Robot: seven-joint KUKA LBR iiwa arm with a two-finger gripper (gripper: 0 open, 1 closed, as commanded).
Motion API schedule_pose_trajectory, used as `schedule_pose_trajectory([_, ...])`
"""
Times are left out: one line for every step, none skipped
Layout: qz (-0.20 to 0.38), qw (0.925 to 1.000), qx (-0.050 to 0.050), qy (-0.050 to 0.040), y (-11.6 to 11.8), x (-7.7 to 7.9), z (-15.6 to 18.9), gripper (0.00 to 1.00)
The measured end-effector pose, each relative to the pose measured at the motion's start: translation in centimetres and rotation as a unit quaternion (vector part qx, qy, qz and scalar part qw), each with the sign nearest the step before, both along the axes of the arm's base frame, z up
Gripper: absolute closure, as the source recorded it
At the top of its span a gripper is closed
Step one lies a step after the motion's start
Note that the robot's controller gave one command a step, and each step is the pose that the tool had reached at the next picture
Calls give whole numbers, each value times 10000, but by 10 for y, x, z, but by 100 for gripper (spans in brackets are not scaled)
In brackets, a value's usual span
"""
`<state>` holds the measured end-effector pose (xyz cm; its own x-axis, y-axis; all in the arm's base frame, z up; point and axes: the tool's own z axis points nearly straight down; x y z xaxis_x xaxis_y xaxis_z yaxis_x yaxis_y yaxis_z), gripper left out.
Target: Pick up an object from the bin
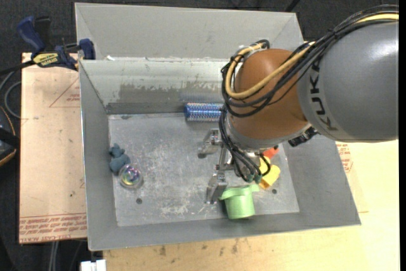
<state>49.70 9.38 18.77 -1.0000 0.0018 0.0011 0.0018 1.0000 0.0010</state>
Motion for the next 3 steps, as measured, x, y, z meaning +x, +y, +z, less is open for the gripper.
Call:
schedule_pose_trajectory([579, 9983, -11, 2, -55, -11, -16, 0])
schedule_pose_trajectory([592, 9982, 1, -4, -52, -11, -16, 100])
schedule_pose_trajectory([592, 9982, 1, -4, -52, -11, -16, 0])
